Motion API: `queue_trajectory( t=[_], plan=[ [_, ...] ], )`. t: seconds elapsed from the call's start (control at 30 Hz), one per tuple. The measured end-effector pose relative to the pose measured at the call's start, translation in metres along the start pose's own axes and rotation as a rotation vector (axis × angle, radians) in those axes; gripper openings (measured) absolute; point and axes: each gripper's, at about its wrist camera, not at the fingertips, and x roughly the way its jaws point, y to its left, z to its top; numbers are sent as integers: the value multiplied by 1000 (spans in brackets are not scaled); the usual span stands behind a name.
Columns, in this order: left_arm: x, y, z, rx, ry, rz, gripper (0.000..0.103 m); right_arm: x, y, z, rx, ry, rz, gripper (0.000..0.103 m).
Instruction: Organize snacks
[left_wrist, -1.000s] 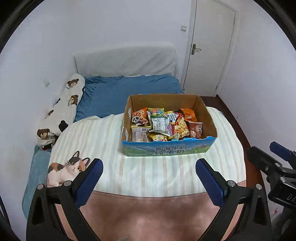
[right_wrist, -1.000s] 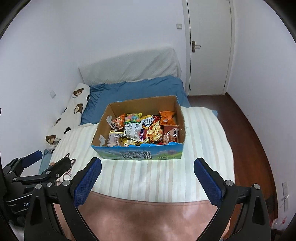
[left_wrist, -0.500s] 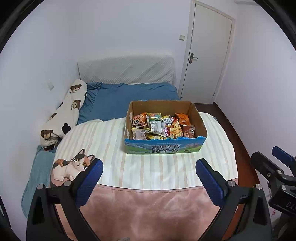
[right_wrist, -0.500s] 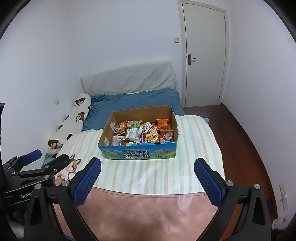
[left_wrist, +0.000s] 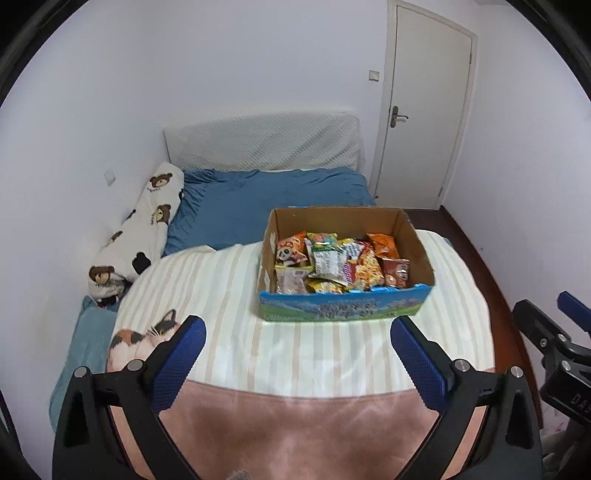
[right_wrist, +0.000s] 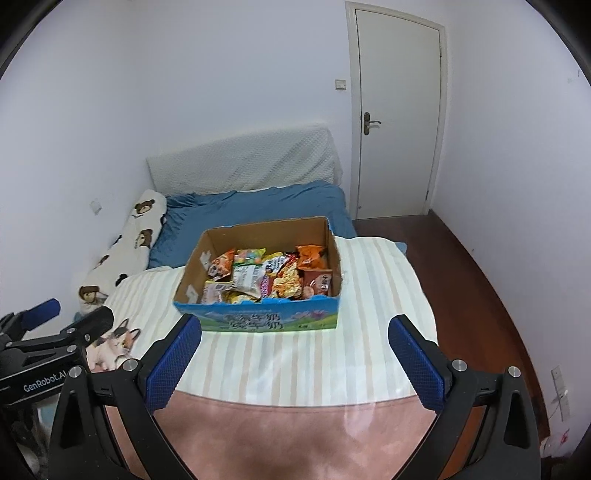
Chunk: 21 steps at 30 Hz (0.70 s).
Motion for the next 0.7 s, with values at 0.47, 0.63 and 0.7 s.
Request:
queue_trajectory(
  t=[0.47, 0.63, 0.7],
  plan=[
    [62, -7, 26, 2, 43, 18, 103, 65, -5, 29, 19, 30, -58, 103],
    [69, -11, 32, 2, 56, 9, 103, 77, -7, 30, 30, 55, -60, 103],
    [72, -12, 34, 3, 62, 4, 103, 81, -8, 31, 33, 64, -59, 103]
  ],
)
